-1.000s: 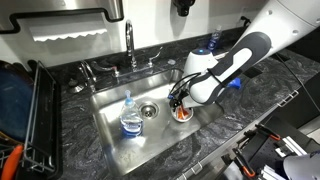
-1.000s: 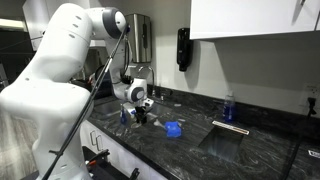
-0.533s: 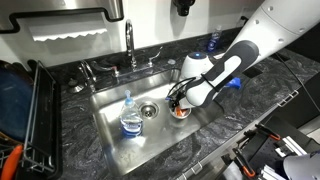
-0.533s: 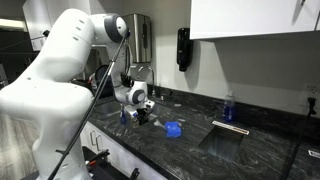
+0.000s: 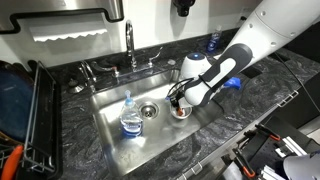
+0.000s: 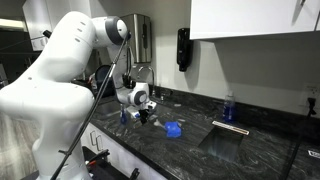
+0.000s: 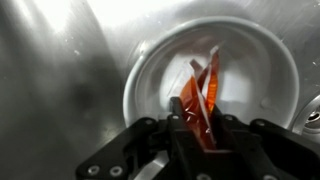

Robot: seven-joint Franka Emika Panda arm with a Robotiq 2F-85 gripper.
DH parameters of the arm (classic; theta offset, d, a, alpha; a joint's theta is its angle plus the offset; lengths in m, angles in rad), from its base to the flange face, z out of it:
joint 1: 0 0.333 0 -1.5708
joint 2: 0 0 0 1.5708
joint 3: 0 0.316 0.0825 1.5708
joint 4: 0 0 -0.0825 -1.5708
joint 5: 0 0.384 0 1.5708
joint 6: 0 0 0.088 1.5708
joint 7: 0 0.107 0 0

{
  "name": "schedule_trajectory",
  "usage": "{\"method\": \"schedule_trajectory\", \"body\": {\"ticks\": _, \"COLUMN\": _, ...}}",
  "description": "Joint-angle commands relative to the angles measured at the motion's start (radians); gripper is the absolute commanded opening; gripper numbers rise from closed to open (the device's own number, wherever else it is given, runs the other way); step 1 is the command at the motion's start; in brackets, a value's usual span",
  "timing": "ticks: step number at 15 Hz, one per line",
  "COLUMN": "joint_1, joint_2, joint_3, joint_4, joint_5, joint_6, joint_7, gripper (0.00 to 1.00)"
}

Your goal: Pick up the two objects from the white bowl in the sink and put them on the sink base top

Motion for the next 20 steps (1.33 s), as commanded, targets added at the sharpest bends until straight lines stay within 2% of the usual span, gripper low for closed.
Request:
{"method": "schedule_trajectory", "body": {"ticks": 1, "joint_1": 0.038, "joint_2": -0.02, "joint_3": -0.032, "joint_4": -0.006, "joint_5": -0.019, "joint_6": -0.015, "joint_7": 0.029, "gripper": 0.01}}
{"method": "schedule_trajectory", "body": {"ticks": 7, "joint_1": 0.079, "joint_2": -0.103, "joint_3": -0.083, "joint_4": -0.051, "joint_5": -0.044, "joint_6": -0.043, "joint_7": 0.07, "gripper": 0.02}}
{"method": "schedule_trajectory", "body": {"ticks": 11, "joint_1": 0.101, "joint_2": -0.175, "joint_3": -0.142, "joint_4": -0.088, "joint_5": -0.113, "joint_6": -0.062, "joint_7": 0.145, "gripper": 0.01}}
{"method": "schedule_trajectory", "body": {"ticks": 18, "joint_1": 0.061, "joint_2": -0.376, "joint_3": -0.222, "joint_4": -0.192, "joint_5": -0.273, "joint_6": -0.064, "joint_7": 0.284, "gripper": 0.01}}
{"method": "schedule_trajectory", "body": {"ticks": 20, "joint_1": 0.012, "joint_2": -0.431, "joint_3": -0.204, "joint_4": -0.214, "joint_5": -0.298, "joint_6": -0.062, "joint_7": 0.294, "gripper": 0.01}}
